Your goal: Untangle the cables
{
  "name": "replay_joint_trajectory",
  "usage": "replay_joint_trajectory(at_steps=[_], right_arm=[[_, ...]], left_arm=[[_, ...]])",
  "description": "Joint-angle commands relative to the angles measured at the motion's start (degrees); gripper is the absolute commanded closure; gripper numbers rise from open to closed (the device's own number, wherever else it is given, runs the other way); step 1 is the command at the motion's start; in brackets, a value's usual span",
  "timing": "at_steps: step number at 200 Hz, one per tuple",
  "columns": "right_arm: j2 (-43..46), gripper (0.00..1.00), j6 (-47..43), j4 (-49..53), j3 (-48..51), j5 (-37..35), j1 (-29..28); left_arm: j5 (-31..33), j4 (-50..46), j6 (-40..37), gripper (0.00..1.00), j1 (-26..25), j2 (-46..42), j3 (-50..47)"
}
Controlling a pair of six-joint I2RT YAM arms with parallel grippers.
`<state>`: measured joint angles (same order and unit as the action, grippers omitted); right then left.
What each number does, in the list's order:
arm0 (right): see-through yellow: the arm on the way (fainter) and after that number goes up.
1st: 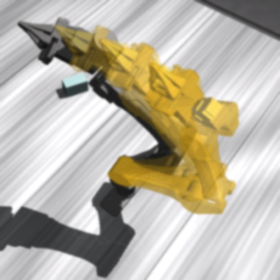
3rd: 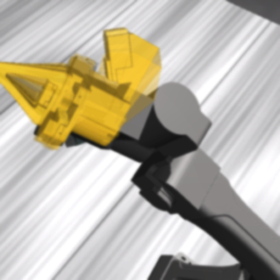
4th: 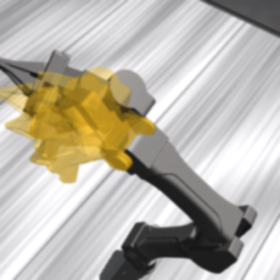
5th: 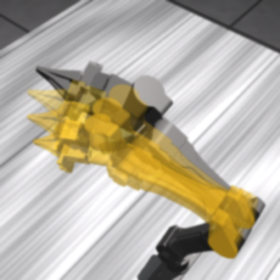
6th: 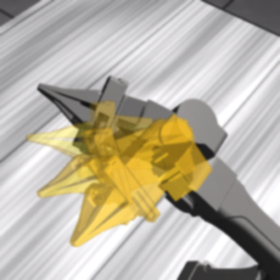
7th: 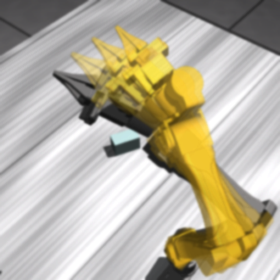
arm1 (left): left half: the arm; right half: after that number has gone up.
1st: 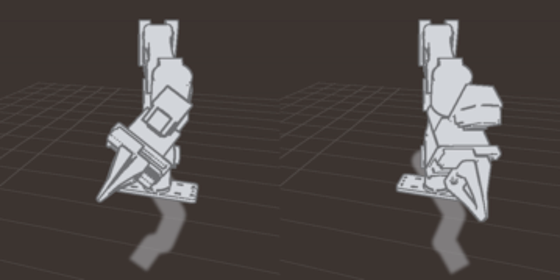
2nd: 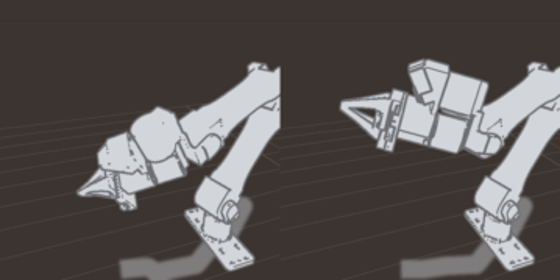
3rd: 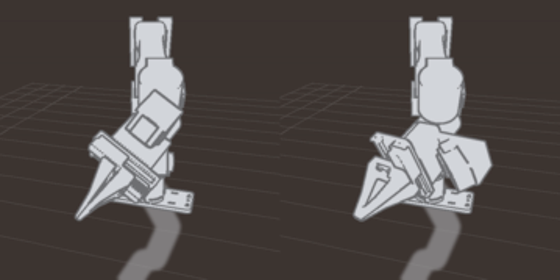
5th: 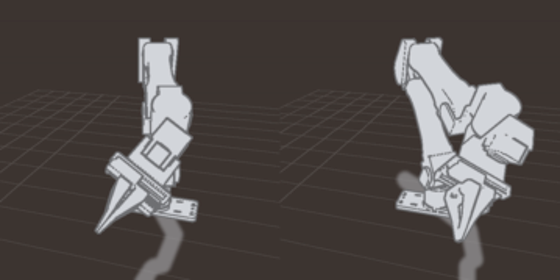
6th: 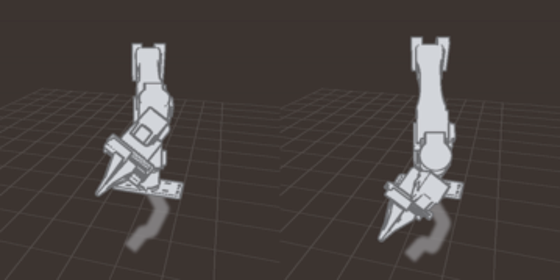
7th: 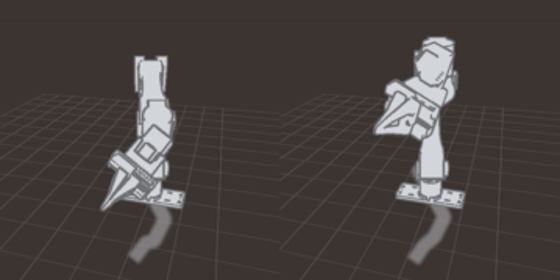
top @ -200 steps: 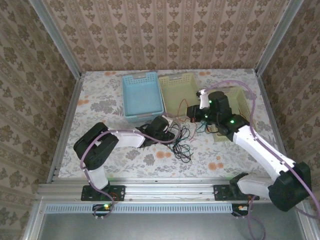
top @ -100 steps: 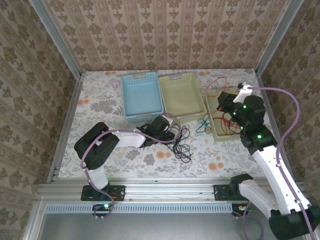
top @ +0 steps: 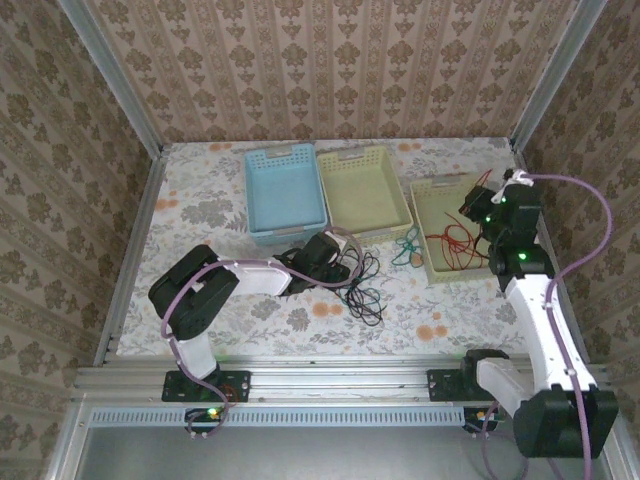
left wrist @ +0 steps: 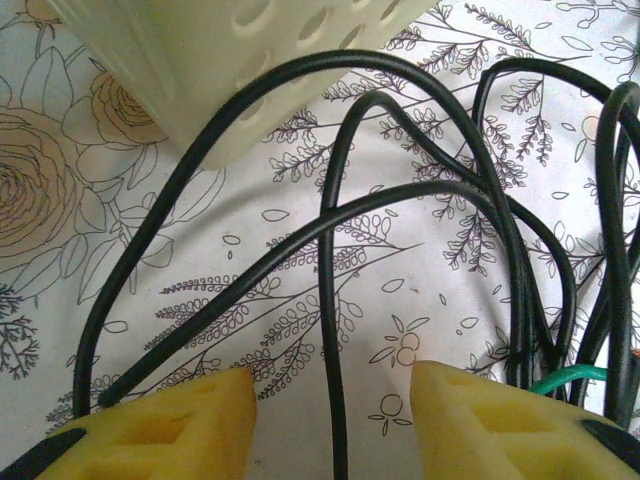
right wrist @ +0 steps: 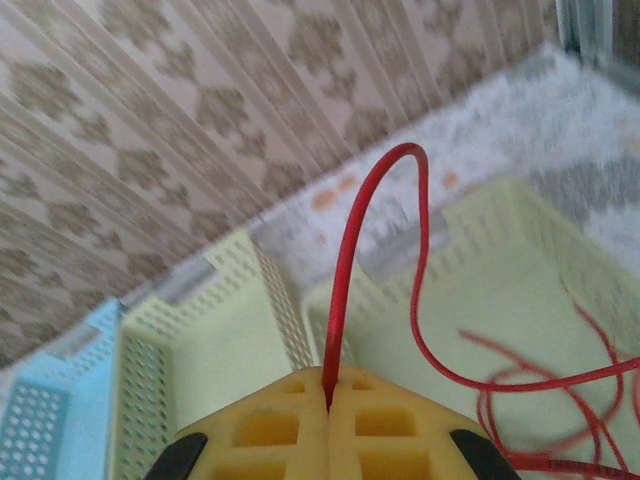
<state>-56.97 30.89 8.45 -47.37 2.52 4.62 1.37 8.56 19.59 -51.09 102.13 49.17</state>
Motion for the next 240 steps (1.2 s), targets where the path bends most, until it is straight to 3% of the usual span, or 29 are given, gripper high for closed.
replay_joint_trajectory(at_steps=[1, 49, 55, 70, 80, 90, 124, 137, 151, 188, 211, 240], right_arm=[[-2.07, 1.00, 1.24, 1.28, 2.20, 2.96, 0.21], [-8.05, 0.99, 2.96, 3.04, 4.31, 2.18, 0.21], [-8.76, 0.94, 3.68, 3.58, 4.33, 1.25, 0.21], [-10.33, 0.62, 4.42, 5.64, 3.76, 0.27, 0.00], [-11.01, 0.52, 4.13, 6.94, 3.22, 0.00, -0.67], [-11.04, 0.48, 2.68, 7.95, 2.83, -0.90, -2.37], [-8.65, 0.47, -3.75, 9.66, 3.10, -9.30, -13.39], [-8.01, 0.46, -5.77, 8.74, 4.13, -8.73, -17.31], [-7.65, 0.46, -8.03, 6.99, 5.60, -4.00, -21.51], [-8.06, 0.47, -17.78, 6.01, 7.57, 19.33, -33.29], [-9.47, 0.48, -20.67, 8.98, 7.03, 21.90, -39.08], [-13.73, 0.48, -22.14, 11.60, 5.12, 21.03, -41.01]], left_arm=[[0.70, -3.17, -1.32, 0.53, -0.17, -0.04, -1.18], [0.74, -3.32, -1.41, 0.52, -0.30, -0.59, -1.27], [0.74, -3.35, -1.40, 0.52, -0.30, -0.76, -1.33], [0.74, -3.19, -1.35, 0.52, -0.32, -1.35, -1.52], [0.80, -2.79, -1.23, 0.51, -0.25, -1.81, -1.77], [0.85, -2.49, -1.08, 0.51, -0.27, -2.31, -2.05], [0.87, -1.92, -0.82, 0.49, -0.24, -3.58, -2.40], [0.83, -1.69, -0.66, 0.47, -0.22, -3.79, -2.43], [0.73, -1.53, -0.52, 0.45, -0.21, -4.00, -2.39], [0.60, -1.49, -0.11, 0.45, 0.06, -4.13, -2.06], [0.40, -1.35, 0.17, 0.44, 0.24, -4.47, -2.21], [-0.29, -1.15, 0.10, 0.44, 0.57, -4.83, -2.43]])
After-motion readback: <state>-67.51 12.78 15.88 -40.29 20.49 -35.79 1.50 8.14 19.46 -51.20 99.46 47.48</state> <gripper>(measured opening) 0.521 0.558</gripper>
